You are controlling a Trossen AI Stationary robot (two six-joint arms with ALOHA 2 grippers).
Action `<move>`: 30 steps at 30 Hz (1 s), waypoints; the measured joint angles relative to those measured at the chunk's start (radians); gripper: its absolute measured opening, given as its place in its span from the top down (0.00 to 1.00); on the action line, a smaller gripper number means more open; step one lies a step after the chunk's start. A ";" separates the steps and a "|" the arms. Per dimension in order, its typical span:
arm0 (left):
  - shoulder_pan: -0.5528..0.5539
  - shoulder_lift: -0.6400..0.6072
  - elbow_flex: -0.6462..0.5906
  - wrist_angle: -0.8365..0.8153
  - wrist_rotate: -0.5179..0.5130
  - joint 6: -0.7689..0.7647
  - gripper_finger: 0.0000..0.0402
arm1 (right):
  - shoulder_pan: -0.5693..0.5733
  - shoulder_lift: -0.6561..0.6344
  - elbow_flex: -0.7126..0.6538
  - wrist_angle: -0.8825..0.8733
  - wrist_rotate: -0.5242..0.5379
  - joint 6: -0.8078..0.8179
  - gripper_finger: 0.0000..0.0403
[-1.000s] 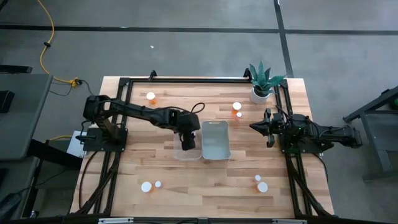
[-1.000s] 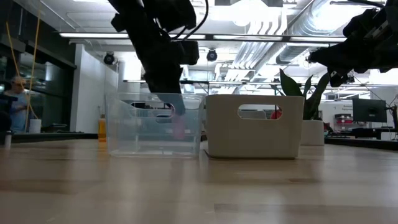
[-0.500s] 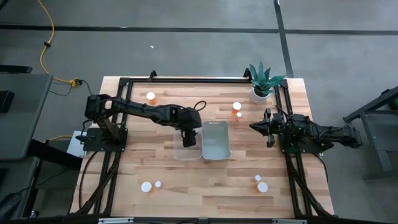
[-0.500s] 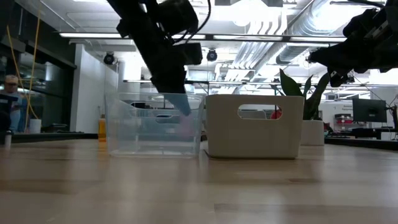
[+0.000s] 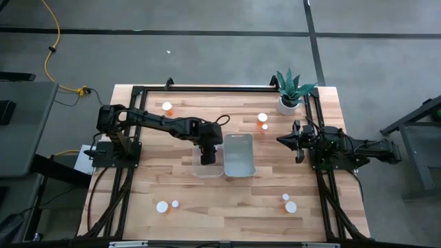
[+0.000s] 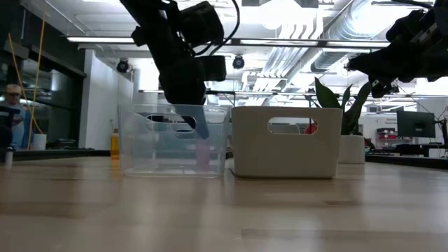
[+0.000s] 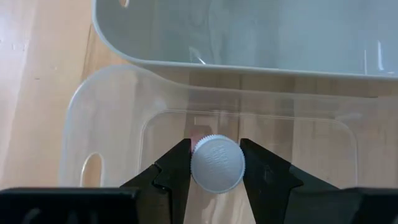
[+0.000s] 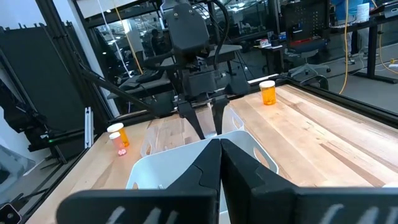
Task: Pick and place medicine bottles into bin by pill shape (circle, oval)
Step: Put the small pink pill bottle into the transparent bin
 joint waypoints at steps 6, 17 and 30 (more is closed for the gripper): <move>0.000 0.000 0.000 0.002 -0.008 0.000 0.70 | 0.000 0.000 0.000 0.000 0.000 0.000 1.00; 0.000 -0.002 0.005 -0.013 0.001 -0.018 0.45 | 0.000 0.000 0.000 0.000 0.000 0.000 1.00; 0.012 -0.093 0.201 -0.291 0.002 -0.021 0.36 | 0.000 0.000 0.000 0.000 0.000 0.000 1.00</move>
